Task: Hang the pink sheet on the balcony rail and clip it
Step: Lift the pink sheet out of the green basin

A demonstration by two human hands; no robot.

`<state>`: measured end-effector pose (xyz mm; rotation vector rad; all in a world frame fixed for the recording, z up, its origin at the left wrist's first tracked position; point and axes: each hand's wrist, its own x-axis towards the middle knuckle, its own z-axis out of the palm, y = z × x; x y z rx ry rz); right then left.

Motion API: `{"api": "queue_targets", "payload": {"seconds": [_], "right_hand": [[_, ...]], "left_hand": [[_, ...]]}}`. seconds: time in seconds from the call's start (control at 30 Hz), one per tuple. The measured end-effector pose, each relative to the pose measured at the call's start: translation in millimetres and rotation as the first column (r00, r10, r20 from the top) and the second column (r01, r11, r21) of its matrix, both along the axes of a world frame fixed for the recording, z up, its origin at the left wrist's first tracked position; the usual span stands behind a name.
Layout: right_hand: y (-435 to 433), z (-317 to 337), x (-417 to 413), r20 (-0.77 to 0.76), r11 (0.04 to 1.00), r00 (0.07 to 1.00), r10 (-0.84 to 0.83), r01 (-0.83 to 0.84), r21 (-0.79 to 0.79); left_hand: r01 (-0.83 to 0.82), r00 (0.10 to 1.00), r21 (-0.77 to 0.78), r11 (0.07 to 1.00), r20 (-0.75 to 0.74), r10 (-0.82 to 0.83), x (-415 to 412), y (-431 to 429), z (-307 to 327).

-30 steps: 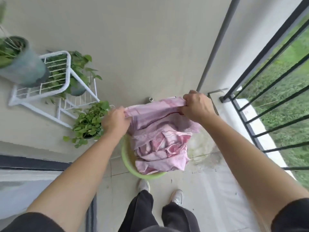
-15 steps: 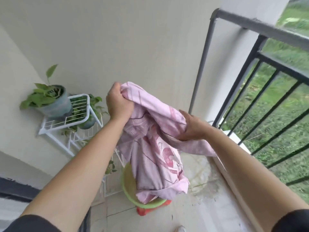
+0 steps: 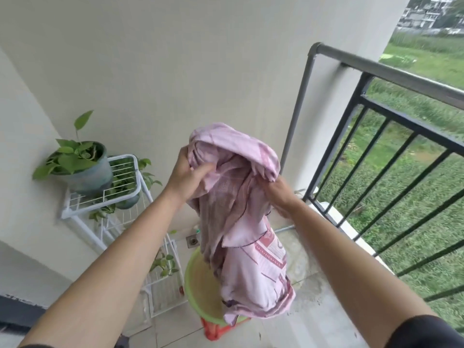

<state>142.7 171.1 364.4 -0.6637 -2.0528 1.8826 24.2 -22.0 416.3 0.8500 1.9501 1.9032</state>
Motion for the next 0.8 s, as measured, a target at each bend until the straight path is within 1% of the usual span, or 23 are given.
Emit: {"api": "queue_targets", "payload": {"seconds": [0.03, 0.07, 0.1, 0.13, 0.17, 0.2, 0.23, 0.27, 0.3, 0.33, 0.37, 0.4, 0.43, 0.47, 0.5, 0.53, 0.57, 0.6, 0.63, 0.67, 0.73, 0.8], "right_hand": [[2.6, 8.5, -1.4, -0.003, 1.0, 1.0, -0.013, 0.012, -0.018], [3.4, 17.2, -2.1, -0.008, 0.999, 1.0, -0.01, 0.009, -0.032], [3.7, 25.5, -2.6, -0.019, 0.999, 1.0, 0.001, -0.002, -0.042], [3.5, 33.2, -2.9, -0.04, 0.998, 0.999, 0.012, -0.014, -0.053], [3.3, 41.7, -3.2, -0.057, 0.997, 0.998, 0.016, -0.02, -0.068], [3.3, 50.5, -3.4, -0.073, 0.996, 0.997, 0.016, -0.023, -0.09], [4.6, 59.1, -3.9, -0.09, 0.992, 0.996, 0.011, -0.022, -0.123], [5.4, 68.1, -4.3, -0.118, 0.986, 0.993, 0.011, -0.03, -0.161], [7.2, 76.1, -4.0, -0.154, 0.978, 0.988, -0.006, -0.027, -0.207], [10.2, 83.8, -2.8, -0.202, 0.966, 0.979, -0.031, -0.023, -0.259], [13.8, 91.9, 0.1, -0.258, 0.953, 0.964, -0.058, -0.024, -0.302], [17.8, 100.5, 3.4, -0.307, 0.942, 0.948, -0.08, -0.029, -0.334], [23.1, 108.4, 7.0, -0.349, 0.934, 0.932, -0.094, -0.039, -0.354], [29.2, 116.1, 11.6, -0.389, 0.93, 0.915, -0.102, -0.051, -0.364], [38.4, 121.4, 16.4, -0.413, 0.929, 0.901, -0.135, -0.03, -0.368], [47.6, 126.7, 21.7, -0.416, 0.933, 0.891, -0.183, 0.025, -0.358], [59.5, 130.1, 27.2, -0.387, 0.94, 0.888, -0.247, 0.122, -0.319], [71.3, 131.8, 33.4, -0.341, 0.941, 0.89, -0.303, 0.222, -0.255], [82.2, 131.1, 40.1, -0.301, 0.938, 0.892, -0.338, 0.295, -0.179], [91.7, 128.8, 46.1, -0.276, 0.933, 0.891, -0.359, 0.34, -0.117], [105.2, 122.2, 55.9, -0.26, 0.919, 0.885, -0.386, 0.393, -0.029], [112.6, 118.8, 59.8, -0.256, 0.9, 0.873, -0.415, 0.435, 0.027]], "left_hand": [[0.033, 0.998, -0.129, 0.991, -0.044, -0.039, 0.1, -6.7, -18.2], [0.036, 0.997, -0.268, 0.963, -0.06, -0.054, -1.5, -12.8, -41.6], [0.027, 0.997, -0.406, 0.913, -0.049, -0.052, 0.0, -17.1, -62.1], [0.029, 0.998, -0.557, 0.83, -0.031, -0.056, 2.4, -20.6, -82.3], [0.042, 0.998, -0.714, 0.698, -0.009, -0.069, 5.3, -23.2, -102.1], [0.069, 0.995, -0.828, 0.556, 0.021, -0.093, 7.6, -24.0, -122.0], [0.091, 0.994, -0.891, 0.445, 0.055, -0.093, 13.1, -22.4, -134.4], [0.093, 0.995, -0.907, 0.411, 0.069, -0.072, 15.8, -18.4, -148.1], [0.076, 0.997, -0.907, 0.415, 0.067, -0.037, 16.5, -10.5, -161.5], [0.05, 0.998, -0.894, 0.446, 0.062, 0.013, 20.7, -0.3, -167.5], [0.029, 0.993, -0.856, 0.515, 0.083, 0.083, 25.4, 13.0, -170.2], [0.025, 0.98, -0.787, 0.617, 0.14, 0.139, 28.5, 26.8, -171.8], [0.031, 0.961, -0.696, 0.717, 0.219, 0.171, 33.9, 39.4, -166.9], [0.022, 0.939, -0.604, 0.797, 0.286, 0.19, 35.3, 51.0, -162.8], [0.011, 0.929, -0.542, 0.84, 0.317, 0.193, 32.4, 58.8, -157.8], [-0.027, 0.935, -0.519, 0.854, 0.29, 0.205, 27.6, 63.3, -149.5], [-0.093, 0.946, -0.513, 0.853, 0.221, 0.236, 18.9, 64.4, -139.7], [-0.195, 0.955, -0.52, 0.832, 0.093, 0.282, 7.6, 63.8, -127.6], [-0.301, 0.945, -0.528, 0.794, -0.055, 0.322, -4.1, 61.3, -112.6], [-0.399, 0.916, -0.516, 0.758, -0.196, 0.349, -15.5, 58.8, -94.5], [-0.551, 0.821, -0.43, 0.715, -0.433, 0.372, -33.4, 58.0, -50.1], [-0.646, 0.707, -0.291, 0.706, -0.577, 0.409, -45.5, 60.7, -1.4]]}}
